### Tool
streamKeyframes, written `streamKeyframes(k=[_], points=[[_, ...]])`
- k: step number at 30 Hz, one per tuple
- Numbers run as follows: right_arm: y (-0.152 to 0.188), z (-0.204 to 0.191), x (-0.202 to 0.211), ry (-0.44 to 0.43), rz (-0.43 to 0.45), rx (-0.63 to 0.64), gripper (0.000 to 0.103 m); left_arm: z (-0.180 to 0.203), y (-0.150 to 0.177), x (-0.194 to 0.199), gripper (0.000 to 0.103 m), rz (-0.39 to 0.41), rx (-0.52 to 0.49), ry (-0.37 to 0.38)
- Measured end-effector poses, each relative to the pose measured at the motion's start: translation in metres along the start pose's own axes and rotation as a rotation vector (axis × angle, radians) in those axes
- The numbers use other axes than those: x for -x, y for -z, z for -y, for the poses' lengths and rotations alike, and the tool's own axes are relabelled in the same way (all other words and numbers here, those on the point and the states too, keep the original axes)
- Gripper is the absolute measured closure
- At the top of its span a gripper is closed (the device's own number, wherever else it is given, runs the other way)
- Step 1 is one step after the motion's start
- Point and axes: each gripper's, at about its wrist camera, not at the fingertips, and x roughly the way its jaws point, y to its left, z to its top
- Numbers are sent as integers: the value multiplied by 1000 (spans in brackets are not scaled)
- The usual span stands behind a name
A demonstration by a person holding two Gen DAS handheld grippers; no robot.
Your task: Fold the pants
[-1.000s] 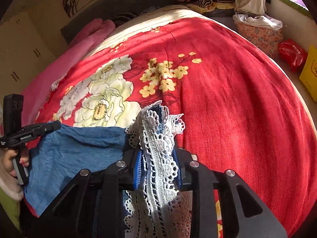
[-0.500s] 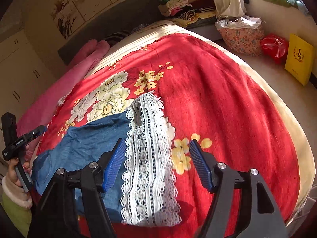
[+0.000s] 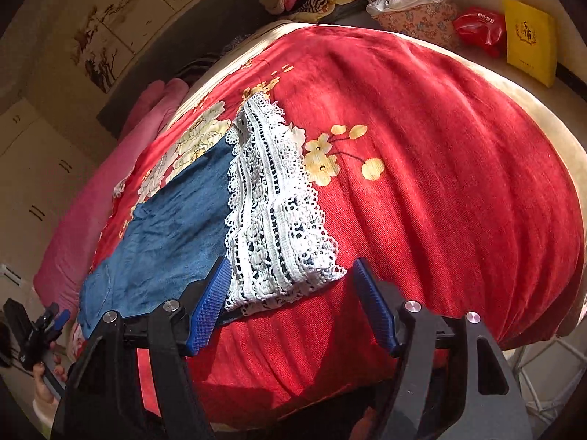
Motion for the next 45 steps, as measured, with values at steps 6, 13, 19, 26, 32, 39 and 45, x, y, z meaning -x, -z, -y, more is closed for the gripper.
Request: streamKeyframes(k=[6, 13, 19, 26, 32, 39, 45], points=[[-1, 3, -6, -43, -2, -65, 35, -30, 15, -11, 17, -59, 192, 50], [-2, 0, -10, -84, -22, -60, 66, -26, 19, -48, 33, -117, 230, 2], [-9, -18, 2, -16, 26, 60, 82, -23, 16, -54, 59, -94, 152, -96], [1, -6, -14, 69, -16, 96, 82, -20, 20, -56, 59, -88, 101, -145], [2, -3, -8, 41, -6, 66, 75, -26, 20, -59, 52, -77, 107, -149], [-4, -20, 52, 104, 154, 162, 60, -8, 10, -8, 49, 60, 54, -172], [1, -86, 47, 44, 140, 385, 57, 52, -8, 10, 40, 133, -102, -79]])
